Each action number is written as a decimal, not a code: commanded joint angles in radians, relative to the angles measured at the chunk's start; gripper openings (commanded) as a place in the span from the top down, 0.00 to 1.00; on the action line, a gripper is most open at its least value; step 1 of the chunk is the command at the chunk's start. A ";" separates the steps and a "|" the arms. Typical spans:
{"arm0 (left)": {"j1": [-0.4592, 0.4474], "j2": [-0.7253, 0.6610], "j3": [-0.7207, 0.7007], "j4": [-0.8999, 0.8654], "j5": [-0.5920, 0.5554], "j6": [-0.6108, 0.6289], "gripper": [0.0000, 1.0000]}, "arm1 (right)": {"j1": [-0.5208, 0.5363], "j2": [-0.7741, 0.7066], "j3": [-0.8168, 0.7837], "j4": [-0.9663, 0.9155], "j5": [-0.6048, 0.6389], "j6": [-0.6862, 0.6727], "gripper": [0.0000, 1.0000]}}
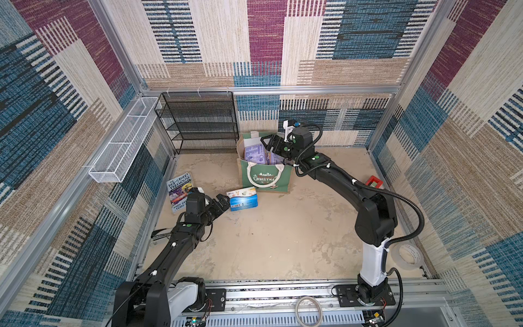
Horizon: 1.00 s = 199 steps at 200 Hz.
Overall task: Put tissues into the canvas bag
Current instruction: Place the pack of facial tissues in the canvas bag, then pick up the pack of facial tissues from the center of the board.
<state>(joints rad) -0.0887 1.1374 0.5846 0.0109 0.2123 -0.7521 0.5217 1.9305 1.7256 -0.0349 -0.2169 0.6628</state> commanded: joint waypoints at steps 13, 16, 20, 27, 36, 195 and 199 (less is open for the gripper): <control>0.010 0.115 0.107 0.074 0.122 0.083 0.01 | 0.001 -0.133 -0.174 0.128 0.015 -0.135 0.12; 0.010 0.125 0.115 0.076 0.130 0.084 0.01 | 0.001 -0.145 -0.193 0.137 0.016 -0.146 0.12; 0.012 0.140 0.127 0.080 0.141 0.089 0.00 | 0.001 -0.163 -0.218 0.148 0.015 -0.159 0.13; 0.013 0.162 0.147 0.081 0.152 0.097 0.01 | 0.001 -0.193 -0.264 0.168 0.013 -0.180 0.14; 0.014 0.189 0.173 0.078 0.168 0.122 0.05 | 0.001 -0.231 -0.322 0.197 0.006 -0.211 0.15; 0.004 0.343 0.370 -0.143 0.474 1.067 0.11 | -0.215 -0.707 -0.870 0.226 -0.051 -0.562 0.01; 0.001 0.347 0.367 -0.137 0.479 1.078 0.11 | -0.217 -0.707 -0.869 0.222 -0.054 -0.564 0.01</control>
<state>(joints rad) -0.0811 1.4689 0.9714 -0.1627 0.5705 0.1566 0.3229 1.2308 0.8543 0.2073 -0.2295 0.1337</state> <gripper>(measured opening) 0.887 0.993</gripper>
